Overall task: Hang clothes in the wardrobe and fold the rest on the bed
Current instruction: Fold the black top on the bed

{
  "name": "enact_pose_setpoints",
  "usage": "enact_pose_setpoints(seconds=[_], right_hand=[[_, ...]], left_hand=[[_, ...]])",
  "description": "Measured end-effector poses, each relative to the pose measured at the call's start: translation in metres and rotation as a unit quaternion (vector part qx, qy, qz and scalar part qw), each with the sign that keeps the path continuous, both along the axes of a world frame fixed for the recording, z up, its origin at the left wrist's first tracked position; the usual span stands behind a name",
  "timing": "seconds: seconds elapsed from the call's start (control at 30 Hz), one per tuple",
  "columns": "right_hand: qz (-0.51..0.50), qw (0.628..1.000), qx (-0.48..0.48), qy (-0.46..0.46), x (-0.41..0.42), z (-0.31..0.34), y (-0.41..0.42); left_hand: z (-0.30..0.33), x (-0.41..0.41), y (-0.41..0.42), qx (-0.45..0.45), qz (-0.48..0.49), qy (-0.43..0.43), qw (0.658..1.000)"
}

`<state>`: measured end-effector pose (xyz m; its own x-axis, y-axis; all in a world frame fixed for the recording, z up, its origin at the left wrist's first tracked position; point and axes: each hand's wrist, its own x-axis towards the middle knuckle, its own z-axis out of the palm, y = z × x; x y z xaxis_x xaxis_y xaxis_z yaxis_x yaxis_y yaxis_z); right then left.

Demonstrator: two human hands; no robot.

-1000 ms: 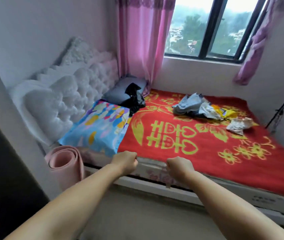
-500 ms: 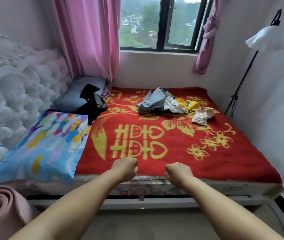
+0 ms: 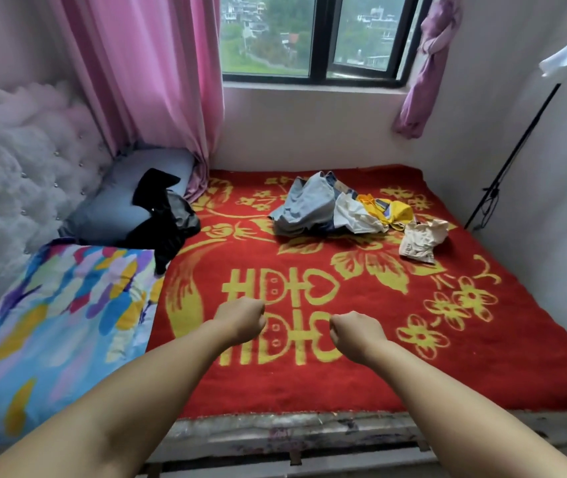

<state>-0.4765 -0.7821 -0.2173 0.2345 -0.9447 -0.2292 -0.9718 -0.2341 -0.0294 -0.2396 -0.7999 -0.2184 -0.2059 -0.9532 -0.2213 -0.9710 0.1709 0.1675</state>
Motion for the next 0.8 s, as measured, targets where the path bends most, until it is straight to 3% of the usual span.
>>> enact_pose_setpoints(seconds=[0.2, 0.5, 0.67, 0.8], right_hand=[[0.032, 0.998, 0.050, 0.018, 0.024, -0.031, -0.089], [0.120, 0.985, 0.122, 0.018, 0.094, -0.095, -0.240], [0.148, 0.974, 0.172, -0.004, 0.152, -0.168, -0.289], [0.104, 0.970, 0.215, -0.049, 0.206, -0.247, -0.326]], left_hand=[[-0.035, 0.030, -0.064, 0.042, 0.044, 0.000, 0.998], [-0.099, 0.095, -0.158, 0.130, 0.194, 0.011, 0.972], [-0.164, 0.139, -0.190, 0.177, 0.228, 0.012, 0.957], [-0.229, 0.191, -0.221, 0.192, 0.293, 0.029, 0.936]])
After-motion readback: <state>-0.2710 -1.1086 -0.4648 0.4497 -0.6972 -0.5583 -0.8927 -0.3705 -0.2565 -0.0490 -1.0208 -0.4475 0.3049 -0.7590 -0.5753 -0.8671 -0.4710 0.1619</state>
